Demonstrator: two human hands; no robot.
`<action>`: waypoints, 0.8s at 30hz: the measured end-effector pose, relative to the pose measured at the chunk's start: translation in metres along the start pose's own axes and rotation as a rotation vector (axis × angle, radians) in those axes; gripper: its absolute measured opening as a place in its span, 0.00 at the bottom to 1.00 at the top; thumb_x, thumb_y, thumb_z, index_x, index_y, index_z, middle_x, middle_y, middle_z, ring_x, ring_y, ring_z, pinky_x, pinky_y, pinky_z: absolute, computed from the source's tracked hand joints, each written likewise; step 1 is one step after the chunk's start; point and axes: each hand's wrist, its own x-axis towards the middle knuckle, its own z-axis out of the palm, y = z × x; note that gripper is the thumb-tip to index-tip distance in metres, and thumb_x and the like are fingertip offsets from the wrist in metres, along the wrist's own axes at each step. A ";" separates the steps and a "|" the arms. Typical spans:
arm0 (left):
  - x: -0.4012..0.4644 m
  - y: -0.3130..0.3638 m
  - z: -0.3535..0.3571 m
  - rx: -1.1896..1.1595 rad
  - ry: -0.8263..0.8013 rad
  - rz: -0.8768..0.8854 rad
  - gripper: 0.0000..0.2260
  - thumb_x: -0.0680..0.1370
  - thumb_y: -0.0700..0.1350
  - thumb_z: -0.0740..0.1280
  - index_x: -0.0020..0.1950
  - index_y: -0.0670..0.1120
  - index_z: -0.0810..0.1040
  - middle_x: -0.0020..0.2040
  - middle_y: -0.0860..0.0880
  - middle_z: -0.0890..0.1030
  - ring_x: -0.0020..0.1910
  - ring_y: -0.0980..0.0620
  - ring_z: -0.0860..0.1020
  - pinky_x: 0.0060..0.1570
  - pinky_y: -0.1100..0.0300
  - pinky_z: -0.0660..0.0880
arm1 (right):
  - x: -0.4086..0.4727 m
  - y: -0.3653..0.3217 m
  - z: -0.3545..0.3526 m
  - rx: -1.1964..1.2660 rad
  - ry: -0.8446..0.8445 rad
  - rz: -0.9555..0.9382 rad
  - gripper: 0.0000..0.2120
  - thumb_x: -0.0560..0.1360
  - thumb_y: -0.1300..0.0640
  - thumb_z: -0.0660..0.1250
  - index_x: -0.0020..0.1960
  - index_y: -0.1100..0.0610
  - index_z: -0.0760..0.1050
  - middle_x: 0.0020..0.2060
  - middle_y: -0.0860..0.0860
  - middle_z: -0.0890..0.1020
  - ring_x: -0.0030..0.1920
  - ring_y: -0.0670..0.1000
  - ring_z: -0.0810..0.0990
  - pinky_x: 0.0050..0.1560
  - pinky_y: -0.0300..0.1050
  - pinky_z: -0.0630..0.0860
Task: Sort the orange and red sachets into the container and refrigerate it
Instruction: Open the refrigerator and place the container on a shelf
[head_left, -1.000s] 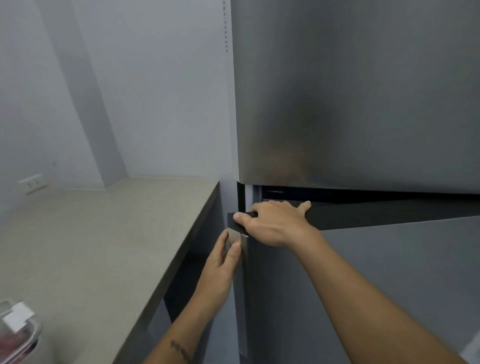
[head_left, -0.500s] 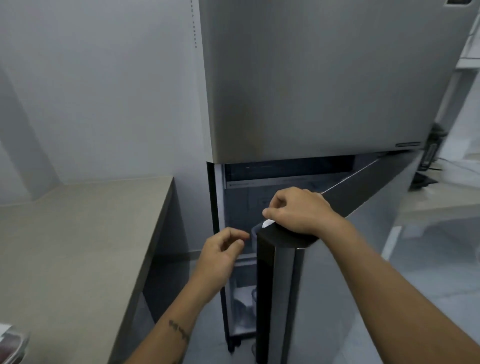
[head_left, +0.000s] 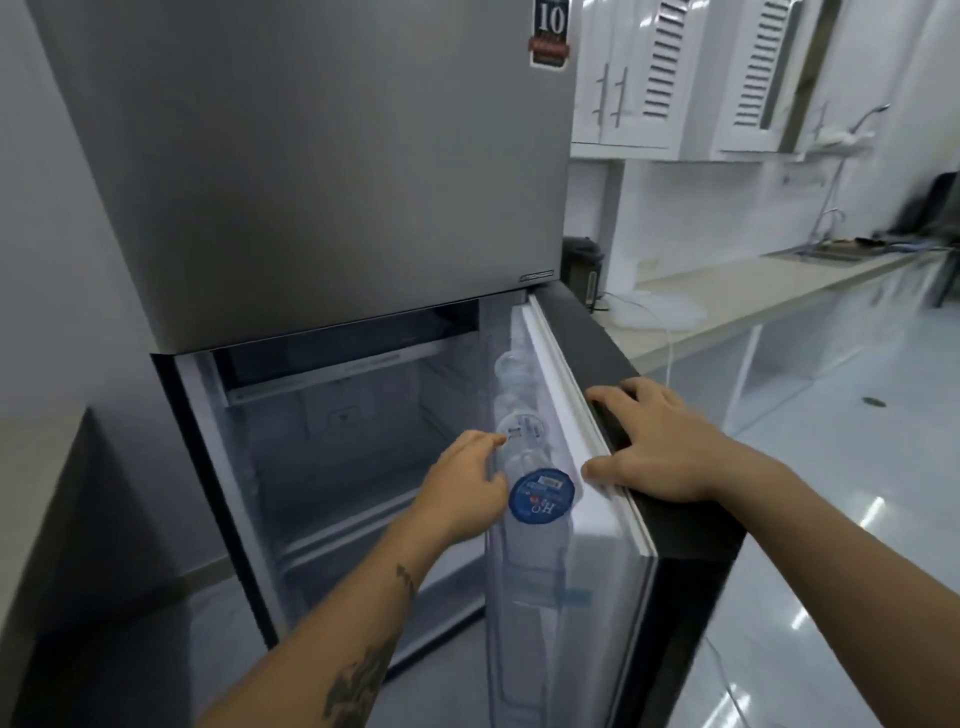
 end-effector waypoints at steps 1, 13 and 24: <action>0.007 0.005 0.010 0.054 -0.020 0.008 0.22 0.79 0.44 0.61 0.74 0.47 0.68 0.70 0.53 0.69 0.67 0.52 0.70 0.68 0.58 0.67 | -0.003 0.016 -0.006 0.014 -0.009 0.003 0.48 0.63 0.31 0.65 0.78 0.42 0.53 0.77 0.51 0.56 0.76 0.55 0.56 0.73 0.59 0.60; 0.067 0.107 0.122 0.459 -0.095 0.400 0.20 0.80 0.52 0.57 0.70 0.50 0.73 0.66 0.52 0.72 0.62 0.49 0.73 0.62 0.54 0.70 | 0.012 0.184 -0.043 -0.203 0.089 0.135 0.38 0.73 0.41 0.65 0.79 0.48 0.56 0.75 0.51 0.66 0.72 0.58 0.67 0.70 0.57 0.67; 0.106 0.173 0.168 0.535 -0.221 0.313 0.24 0.80 0.48 0.58 0.76 0.50 0.64 0.73 0.53 0.66 0.67 0.46 0.70 0.65 0.50 0.70 | 0.036 0.264 -0.044 -0.227 0.254 0.088 0.38 0.73 0.38 0.61 0.79 0.50 0.57 0.76 0.53 0.65 0.75 0.57 0.64 0.74 0.55 0.61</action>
